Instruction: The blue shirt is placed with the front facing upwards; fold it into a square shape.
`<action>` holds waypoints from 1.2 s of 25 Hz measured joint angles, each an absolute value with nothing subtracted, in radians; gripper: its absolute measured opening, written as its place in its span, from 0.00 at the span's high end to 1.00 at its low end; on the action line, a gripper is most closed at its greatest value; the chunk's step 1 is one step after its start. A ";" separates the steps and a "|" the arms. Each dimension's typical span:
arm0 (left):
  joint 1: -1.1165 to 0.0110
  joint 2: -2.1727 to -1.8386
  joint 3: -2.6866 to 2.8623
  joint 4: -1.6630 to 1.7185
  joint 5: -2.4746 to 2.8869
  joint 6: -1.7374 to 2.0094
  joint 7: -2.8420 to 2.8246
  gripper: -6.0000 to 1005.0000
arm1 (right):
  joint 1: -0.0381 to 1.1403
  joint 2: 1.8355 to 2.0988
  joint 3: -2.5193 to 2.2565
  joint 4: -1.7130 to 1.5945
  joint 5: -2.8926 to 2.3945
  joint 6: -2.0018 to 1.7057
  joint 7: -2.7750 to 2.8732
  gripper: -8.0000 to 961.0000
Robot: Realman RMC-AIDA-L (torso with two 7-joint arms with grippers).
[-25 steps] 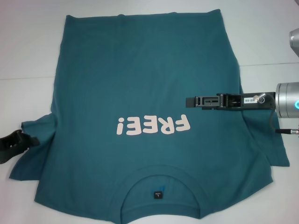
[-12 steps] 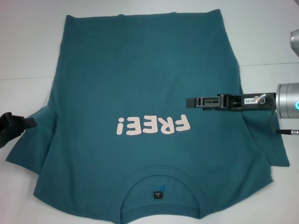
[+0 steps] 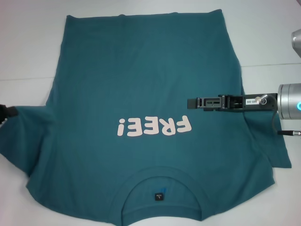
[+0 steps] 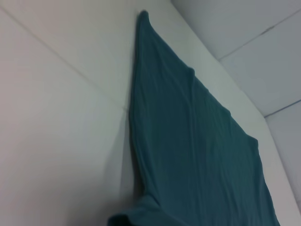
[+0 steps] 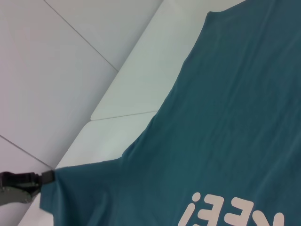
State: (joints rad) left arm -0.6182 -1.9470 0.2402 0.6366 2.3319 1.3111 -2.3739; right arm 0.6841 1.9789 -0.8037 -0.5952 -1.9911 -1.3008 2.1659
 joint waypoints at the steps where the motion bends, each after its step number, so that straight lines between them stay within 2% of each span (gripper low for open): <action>1: -0.621 -1.943 0.243 0.644 2.335 1.313 -2.380 0.98 | 0.684 1.979 -0.804 -0.595 -1.991 -1.301 2.166 0.04; 8: -0.654 -1.932 0.291 0.670 2.381 1.340 -2.420 0.98 | 0.686 1.979 -0.804 -0.595 -1.991 -1.301 2.166 0.04; 23: -0.658 -1.970 0.372 0.703 2.377 1.337 -2.474 0.98 | 0.658 1.991 -0.791 -0.594 -1.932 -1.298 2.080 0.05; 30: -0.671 -1.973 0.409 0.702 2.375 1.334 -2.424 0.98 | 0.611 1.994 -0.790 -0.594 -1.875 -1.300 2.031 0.05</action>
